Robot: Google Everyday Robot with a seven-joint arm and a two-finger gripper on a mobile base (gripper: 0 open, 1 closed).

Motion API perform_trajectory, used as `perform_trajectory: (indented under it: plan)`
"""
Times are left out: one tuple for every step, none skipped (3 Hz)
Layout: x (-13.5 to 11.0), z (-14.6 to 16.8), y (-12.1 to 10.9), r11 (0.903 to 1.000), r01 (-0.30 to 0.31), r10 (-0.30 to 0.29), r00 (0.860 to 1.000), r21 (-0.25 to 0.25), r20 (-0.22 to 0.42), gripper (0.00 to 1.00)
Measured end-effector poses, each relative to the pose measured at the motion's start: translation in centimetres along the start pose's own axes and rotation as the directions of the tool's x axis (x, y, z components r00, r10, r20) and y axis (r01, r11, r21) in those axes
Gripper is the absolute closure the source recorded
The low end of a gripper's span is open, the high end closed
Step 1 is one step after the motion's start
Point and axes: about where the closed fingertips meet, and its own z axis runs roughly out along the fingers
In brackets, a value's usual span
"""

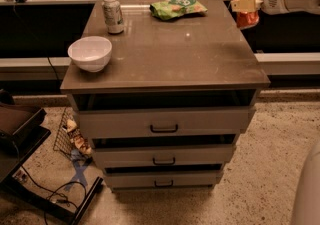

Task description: Place coke can upright

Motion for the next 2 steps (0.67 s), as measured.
perform_trajectory:
  plan:
    - [-1.3, 0.7, 1.5, 0.9915, 0.052, -0.031, 0.985, -0.119, 0.172, 1.00]
    - [-1.8, 1.7, 3.8, 0.9632, 0.147, -0.073, 0.949, -0.225, 0.307, 1.00]
